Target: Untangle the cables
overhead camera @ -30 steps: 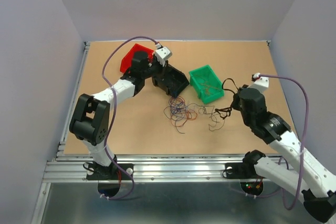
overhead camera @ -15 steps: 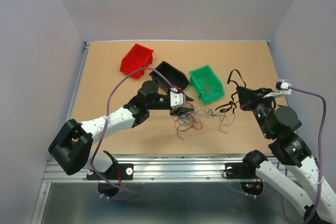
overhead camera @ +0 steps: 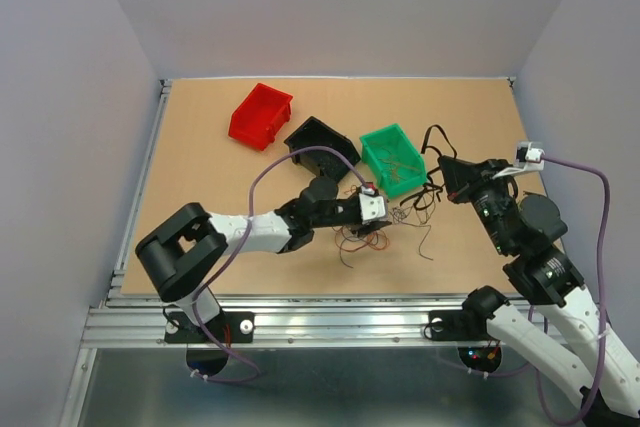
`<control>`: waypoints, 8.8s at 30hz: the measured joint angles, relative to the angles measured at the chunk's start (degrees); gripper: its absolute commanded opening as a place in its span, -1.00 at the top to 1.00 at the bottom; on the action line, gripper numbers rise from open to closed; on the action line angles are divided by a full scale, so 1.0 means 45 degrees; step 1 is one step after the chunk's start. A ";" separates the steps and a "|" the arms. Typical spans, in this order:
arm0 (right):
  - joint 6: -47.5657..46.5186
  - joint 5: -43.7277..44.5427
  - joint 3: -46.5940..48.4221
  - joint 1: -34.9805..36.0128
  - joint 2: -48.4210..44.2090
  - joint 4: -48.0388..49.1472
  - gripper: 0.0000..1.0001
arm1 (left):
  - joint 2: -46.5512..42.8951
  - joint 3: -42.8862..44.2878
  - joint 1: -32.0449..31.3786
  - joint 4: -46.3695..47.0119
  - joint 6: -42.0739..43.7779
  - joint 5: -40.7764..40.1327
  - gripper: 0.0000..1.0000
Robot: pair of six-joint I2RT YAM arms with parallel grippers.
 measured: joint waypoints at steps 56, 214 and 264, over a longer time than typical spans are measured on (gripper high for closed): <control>-0.1491 0.0194 0.8675 0.0000 0.2239 0.3551 0.99 | 0.4022 0.1389 -0.1685 0.1180 0.0335 -0.2254 1.00; -0.4095 0.0675 0.5474 0.0155 1.4022 0.0287 -0.29 | -0.0185 0.3881 0.4857 -0.4172 -0.2385 -0.4517 -0.97; -0.6057 -0.5090 0.5926 -0.1768 1.6504 0.3007 -0.24 | -0.0763 0.3721 0.4750 -0.4809 -0.7257 -1.1905 -0.65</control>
